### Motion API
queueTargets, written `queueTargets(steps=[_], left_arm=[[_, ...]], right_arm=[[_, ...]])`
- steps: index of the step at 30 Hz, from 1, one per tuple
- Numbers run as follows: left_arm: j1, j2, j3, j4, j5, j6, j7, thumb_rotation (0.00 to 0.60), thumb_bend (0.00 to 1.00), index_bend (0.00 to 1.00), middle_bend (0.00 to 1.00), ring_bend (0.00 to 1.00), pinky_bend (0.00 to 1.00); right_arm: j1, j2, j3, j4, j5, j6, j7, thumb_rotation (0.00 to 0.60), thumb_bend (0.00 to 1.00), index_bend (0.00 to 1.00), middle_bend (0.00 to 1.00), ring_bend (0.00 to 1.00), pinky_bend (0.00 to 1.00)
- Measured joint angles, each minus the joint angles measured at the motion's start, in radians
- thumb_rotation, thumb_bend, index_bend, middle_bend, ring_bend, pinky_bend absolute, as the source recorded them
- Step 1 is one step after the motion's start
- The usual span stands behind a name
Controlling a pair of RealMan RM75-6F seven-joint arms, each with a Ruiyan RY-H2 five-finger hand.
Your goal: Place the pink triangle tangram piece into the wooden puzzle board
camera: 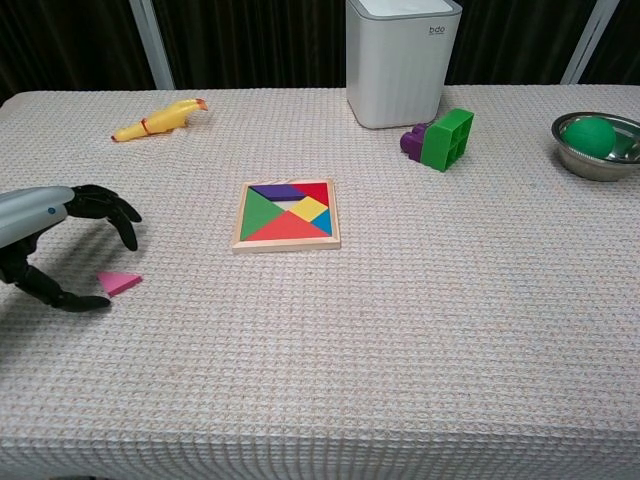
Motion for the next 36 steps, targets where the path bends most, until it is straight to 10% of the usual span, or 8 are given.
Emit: queueTargets(steps=[36], left_arm=[[-0.034, 0.009, 0.011, -0.033, -0.081, -0.044, 0.014, 0.600, 0.29, 0.50, 0.19, 0.03, 0.12]], right_arm=[[0.002, -0.017, 0.003, 0.021, 0.001, -0.028, 0.015, 0.600, 0.15, 0.00, 0.00, 0.00, 0.00]])
